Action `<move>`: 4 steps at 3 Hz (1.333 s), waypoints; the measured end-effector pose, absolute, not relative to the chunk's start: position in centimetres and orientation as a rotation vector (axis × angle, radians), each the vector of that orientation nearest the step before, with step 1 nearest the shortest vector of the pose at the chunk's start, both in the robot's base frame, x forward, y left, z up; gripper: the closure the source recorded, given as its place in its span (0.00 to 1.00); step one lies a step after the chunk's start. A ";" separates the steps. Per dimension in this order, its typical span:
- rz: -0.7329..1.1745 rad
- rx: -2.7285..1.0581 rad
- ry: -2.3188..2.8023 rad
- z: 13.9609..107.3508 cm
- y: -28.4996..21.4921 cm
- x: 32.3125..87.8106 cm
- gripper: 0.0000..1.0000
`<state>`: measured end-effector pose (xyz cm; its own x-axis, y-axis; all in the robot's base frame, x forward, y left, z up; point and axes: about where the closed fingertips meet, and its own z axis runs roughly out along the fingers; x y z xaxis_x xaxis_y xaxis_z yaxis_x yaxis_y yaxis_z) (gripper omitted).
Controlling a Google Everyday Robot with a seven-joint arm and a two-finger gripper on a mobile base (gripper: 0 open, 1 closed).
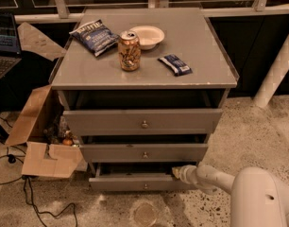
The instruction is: Open bottom drawer
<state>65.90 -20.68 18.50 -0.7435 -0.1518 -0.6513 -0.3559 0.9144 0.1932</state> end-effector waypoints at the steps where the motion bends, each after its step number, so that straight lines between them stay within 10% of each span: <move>1: 0.404 -0.360 2.408 18.5 -20.7 65.9 1.00; 4: 0.469 -0.363 2.487 17.1 -20.7 63.9 1.00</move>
Offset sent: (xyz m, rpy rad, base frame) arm -0.0096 0.0071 -0.0240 0.0338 0.1017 0.0385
